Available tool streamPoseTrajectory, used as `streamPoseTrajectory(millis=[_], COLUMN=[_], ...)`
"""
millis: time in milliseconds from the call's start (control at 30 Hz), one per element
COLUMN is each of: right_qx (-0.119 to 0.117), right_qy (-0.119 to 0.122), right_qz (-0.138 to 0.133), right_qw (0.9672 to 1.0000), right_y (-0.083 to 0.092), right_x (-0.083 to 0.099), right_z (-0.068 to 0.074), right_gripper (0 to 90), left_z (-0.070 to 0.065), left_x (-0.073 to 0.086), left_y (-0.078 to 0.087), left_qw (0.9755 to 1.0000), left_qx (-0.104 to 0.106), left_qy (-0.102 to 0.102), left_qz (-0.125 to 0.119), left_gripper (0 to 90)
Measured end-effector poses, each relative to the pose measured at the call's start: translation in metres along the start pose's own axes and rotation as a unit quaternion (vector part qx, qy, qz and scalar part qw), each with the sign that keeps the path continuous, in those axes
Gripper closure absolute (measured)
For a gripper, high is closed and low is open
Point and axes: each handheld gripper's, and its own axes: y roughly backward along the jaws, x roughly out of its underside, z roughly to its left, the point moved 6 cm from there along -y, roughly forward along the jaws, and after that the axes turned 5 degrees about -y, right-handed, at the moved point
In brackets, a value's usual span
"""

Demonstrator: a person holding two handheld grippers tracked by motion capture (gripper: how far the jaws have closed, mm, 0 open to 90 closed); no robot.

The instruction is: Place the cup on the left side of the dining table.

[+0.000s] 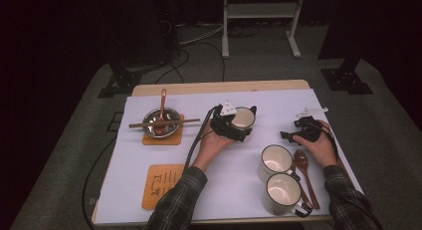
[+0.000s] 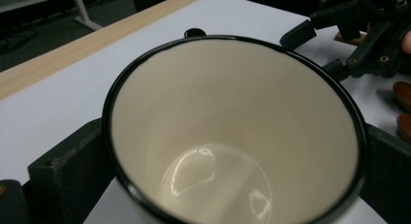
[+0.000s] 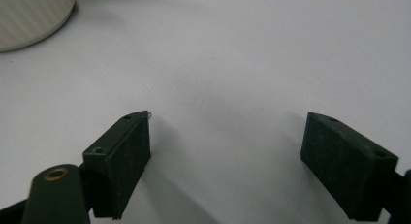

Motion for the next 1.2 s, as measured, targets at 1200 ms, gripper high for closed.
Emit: streamPoseTrajectory(millis=[1200], right_qx=[-0.001], right_qy=[-0.003], right_qz=[0.001], right_qw=[1.0000], right_y=[0.000], right_x=[0.000], right_z=[0.000], right_gripper=[16.5], left_z=[-0.001], left_x=[0.001], left_y=[-0.012], left_qw=[0.9999], left_qx=[0.001], left_qy=[-0.011], left_qz=[0.006], left_gripper=[3.4])
